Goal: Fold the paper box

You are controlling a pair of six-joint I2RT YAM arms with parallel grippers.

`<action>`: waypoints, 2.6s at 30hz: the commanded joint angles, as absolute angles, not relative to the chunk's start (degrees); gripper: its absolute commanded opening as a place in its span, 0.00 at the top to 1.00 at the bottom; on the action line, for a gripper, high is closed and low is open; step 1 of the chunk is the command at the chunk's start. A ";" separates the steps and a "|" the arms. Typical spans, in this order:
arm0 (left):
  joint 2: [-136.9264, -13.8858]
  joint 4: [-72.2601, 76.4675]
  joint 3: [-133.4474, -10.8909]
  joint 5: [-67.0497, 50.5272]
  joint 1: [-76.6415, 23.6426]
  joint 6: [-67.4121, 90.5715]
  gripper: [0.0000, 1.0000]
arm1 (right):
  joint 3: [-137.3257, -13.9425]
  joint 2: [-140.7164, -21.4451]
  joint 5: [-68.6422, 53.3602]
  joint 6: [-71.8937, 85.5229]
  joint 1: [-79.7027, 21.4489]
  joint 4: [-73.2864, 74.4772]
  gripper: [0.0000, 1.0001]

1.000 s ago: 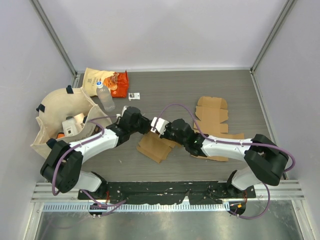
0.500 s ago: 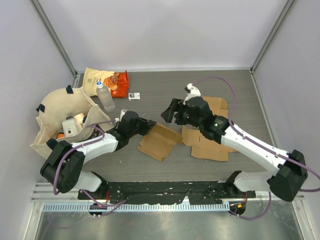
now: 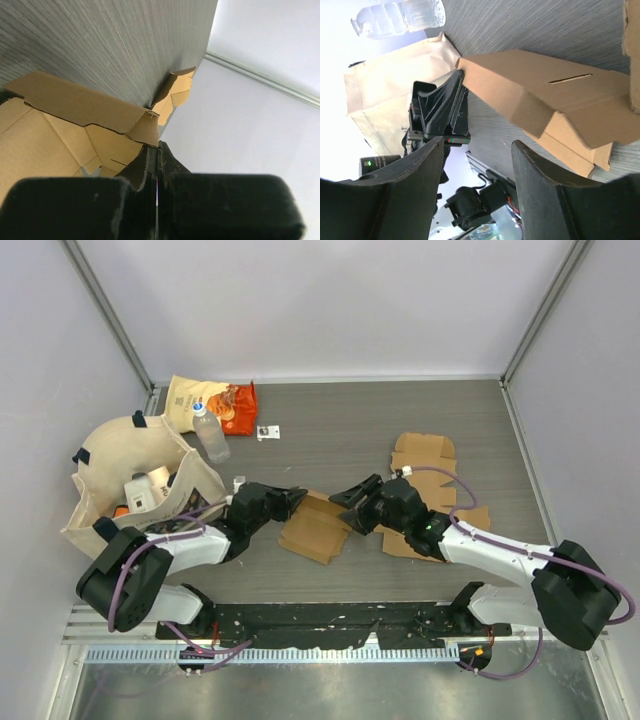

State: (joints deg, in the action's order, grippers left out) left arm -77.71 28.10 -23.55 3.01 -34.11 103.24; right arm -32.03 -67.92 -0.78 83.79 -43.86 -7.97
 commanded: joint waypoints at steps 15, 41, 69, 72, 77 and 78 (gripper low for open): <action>-78.49 37.27 -22.24 8.43 -37.61 98.61 1.00 | -33.22 -73.21 11.94 113.20 -45.09 -11.26 0.52; -77.70 34.80 -22.50 13.27 -40.08 97.82 1.00 | -37.79 -79.98 16.08 114.00 -45.62 -9.40 0.76; -47.29 -2.25 -23.63 14.85 -39.64 57.14 0.52 | -21.01 -78.48 18.20 97.92 -43.77 -33.91 0.99; -50.16 -2.63 -25.65 12.40 -39.55 50.03 0.52 | -19.78 -79.45 17.14 96.86 -43.68 -38.22 0.99; -58.52 -4.84 -31.19 12.48 -39.55 41.23 0.50 | -18.64 -79.19 16.52 93.26 -43.68 -41.66 0.99; -59.41 -4.40 -31.29 13.61 -39.55 40.61 0.50 | -18.37 -79.19 16.61 92.73 -43.68 -42.62 0.99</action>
